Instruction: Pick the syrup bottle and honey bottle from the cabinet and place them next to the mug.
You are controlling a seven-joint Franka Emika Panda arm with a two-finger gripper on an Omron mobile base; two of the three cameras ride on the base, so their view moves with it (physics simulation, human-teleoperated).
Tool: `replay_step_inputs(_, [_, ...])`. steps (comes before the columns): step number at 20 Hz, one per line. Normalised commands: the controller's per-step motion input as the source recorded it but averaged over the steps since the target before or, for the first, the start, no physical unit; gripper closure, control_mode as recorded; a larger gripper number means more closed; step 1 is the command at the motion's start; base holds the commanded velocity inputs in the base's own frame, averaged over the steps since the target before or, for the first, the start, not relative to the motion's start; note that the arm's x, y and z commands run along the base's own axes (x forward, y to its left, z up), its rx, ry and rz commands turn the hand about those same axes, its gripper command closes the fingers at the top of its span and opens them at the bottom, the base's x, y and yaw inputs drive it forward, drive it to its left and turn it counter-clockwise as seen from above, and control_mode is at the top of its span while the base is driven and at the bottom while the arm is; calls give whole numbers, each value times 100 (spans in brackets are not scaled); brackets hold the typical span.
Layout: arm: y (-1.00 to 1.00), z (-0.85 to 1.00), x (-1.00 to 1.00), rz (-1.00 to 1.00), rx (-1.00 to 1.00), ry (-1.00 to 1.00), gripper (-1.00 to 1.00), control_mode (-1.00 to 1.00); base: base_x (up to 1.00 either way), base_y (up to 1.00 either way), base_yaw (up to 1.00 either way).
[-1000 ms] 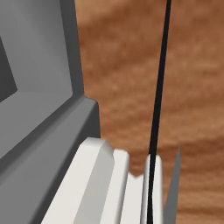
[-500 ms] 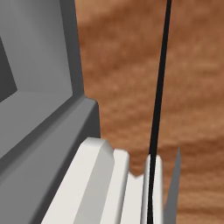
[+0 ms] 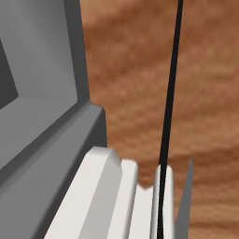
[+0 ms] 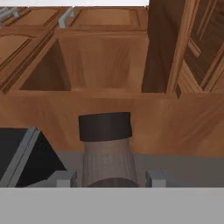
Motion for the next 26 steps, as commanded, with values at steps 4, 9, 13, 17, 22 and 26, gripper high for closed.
replay_step_inputs(4, [-23,-40,56,-13,0,0,100,-100,0,0,0])
replay_step_inputs(9, [-36,-23,20,-16,3,1,100,-100,0,0,0])
replay_step_inputs(13, [-32,0,-54,-11,3,0,100,-100,0,0,0])
replay_step_inputs(17, [-13,1,-100,-11,0,0,100,-100,0,0,0])
replay_step_inputs(22, [20,7,-38,-6,-1,10,100,-100,0,0,0])
replay_step_inputs(26, [50,14,62,-1,-8,23,100,-100,0,0,0])
